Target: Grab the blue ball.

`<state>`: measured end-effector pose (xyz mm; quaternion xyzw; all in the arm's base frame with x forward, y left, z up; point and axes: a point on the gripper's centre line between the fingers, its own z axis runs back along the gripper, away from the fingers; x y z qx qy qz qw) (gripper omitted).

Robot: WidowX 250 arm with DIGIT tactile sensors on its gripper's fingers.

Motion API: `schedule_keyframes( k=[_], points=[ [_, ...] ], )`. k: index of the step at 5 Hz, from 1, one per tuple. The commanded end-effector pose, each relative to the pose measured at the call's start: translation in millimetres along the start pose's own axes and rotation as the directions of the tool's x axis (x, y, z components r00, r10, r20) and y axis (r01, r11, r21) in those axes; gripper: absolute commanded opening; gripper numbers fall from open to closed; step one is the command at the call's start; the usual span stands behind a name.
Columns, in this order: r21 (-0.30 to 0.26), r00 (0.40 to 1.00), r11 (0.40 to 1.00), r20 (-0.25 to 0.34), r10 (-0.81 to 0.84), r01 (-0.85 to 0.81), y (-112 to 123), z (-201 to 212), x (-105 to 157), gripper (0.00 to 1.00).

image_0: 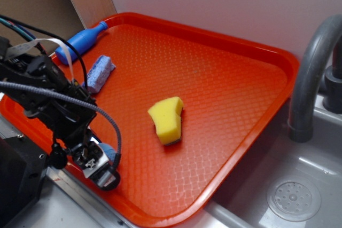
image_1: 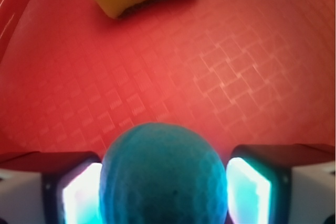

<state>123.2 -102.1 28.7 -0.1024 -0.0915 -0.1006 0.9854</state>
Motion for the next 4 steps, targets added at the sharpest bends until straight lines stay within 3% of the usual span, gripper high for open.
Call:
schedule_keyframes(
  k=[1,2,3,4],
  points=[
    [-0.066,0.996,0.995,-0.063,0.067,-0.071,7,7,10,0.0],
    [0.059,0.997,0.997,-0.056,0.048,-0.045,18,12,14,0.0],
    [0.347,0.97,0.909,0.01,0.242,-0.23,60,72,27,0.0],
    [0.332,0.888,0.828,0.072,0.455,-0.451,107,129,36,0.0]
  ],
)
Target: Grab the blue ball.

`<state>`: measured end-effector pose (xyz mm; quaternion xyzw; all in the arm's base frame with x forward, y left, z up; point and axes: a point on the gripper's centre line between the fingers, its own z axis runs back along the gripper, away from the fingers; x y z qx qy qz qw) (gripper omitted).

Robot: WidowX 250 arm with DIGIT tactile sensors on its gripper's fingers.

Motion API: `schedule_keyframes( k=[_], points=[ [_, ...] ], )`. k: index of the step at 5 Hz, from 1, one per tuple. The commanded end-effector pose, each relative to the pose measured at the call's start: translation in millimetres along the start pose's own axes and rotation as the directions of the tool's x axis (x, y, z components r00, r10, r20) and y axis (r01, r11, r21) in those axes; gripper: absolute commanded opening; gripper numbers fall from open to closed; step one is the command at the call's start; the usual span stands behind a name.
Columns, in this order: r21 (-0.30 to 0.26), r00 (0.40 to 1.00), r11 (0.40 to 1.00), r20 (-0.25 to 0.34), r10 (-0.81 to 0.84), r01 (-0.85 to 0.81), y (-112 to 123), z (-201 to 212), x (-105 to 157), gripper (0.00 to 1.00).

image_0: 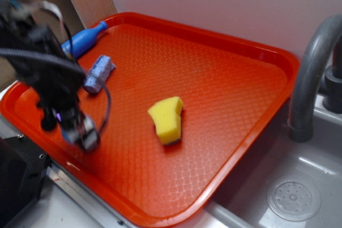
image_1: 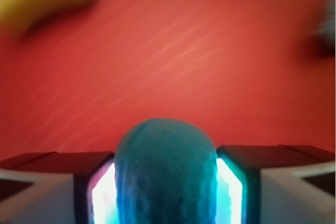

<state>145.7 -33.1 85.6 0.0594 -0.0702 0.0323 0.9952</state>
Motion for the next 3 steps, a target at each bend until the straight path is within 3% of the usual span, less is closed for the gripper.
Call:
schedule_keyframes(
  k=[1,2,3],
  points=[
    [-0.057,0.933,0.932,-0.011,0.359,-0.359,119,75,39,0.0],
    [-0.125,0.958,0.95,-0.007,0.287,-0.286,140,76,54,0.0],
    [-0.115,0.977,0.971,0.01,0.211,-0.209,118,74,56,0.0]
  ],
)
